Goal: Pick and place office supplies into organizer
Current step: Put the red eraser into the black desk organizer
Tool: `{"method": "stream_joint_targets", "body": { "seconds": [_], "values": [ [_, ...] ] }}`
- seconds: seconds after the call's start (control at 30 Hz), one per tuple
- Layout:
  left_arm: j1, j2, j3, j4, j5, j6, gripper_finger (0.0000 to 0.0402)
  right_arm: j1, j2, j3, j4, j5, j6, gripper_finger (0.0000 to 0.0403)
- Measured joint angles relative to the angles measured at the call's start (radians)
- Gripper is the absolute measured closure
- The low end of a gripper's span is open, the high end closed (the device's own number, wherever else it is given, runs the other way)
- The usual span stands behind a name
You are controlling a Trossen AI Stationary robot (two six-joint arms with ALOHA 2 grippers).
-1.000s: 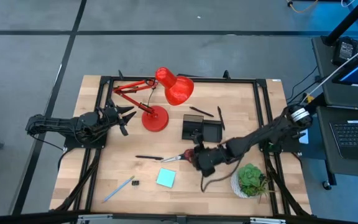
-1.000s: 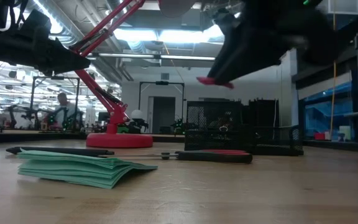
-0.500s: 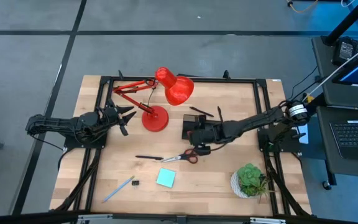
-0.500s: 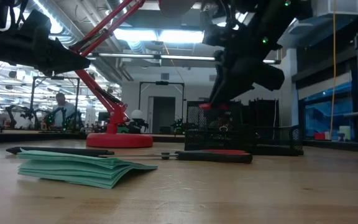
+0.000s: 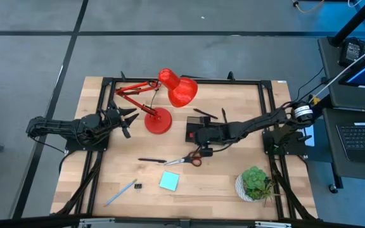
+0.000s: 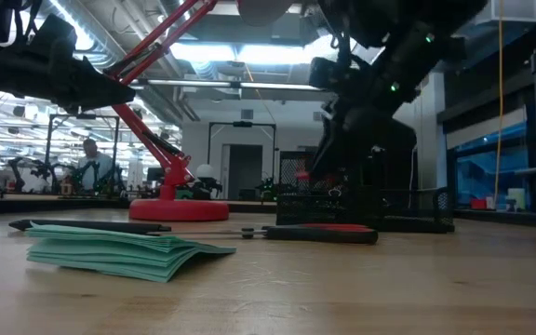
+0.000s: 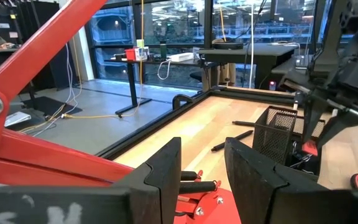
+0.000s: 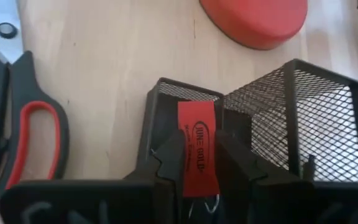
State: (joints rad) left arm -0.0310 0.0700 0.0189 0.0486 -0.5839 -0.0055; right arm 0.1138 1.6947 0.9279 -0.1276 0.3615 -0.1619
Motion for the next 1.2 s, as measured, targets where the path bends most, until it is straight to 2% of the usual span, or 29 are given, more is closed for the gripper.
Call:
{"method": "stream_joint_targets", "body": {
  "seconds": [0.33, 0.67, 1.2],
  "values": [
    [0.0, 0.0, 0.0, 0.0, 0.0, 0.0, 0.0284, -0.003, 0.001, -0.02, 0.034, 0.002, 0.049, 0.0327],
    [0.0, 0.0, 0.0, 0.0, 0.0, 0.0, 0.0284, -0.008, 0.074, -0.019, 0.052, 0.007, 0.051, 0.0327],
    [0.0, 0.0, 0.0, 0.0, 0.0, 0.0, 0.0284, -0.008, 0.076, -0.018, 0.053, 0.005, 0.05, 0.0327]
  ]
}}
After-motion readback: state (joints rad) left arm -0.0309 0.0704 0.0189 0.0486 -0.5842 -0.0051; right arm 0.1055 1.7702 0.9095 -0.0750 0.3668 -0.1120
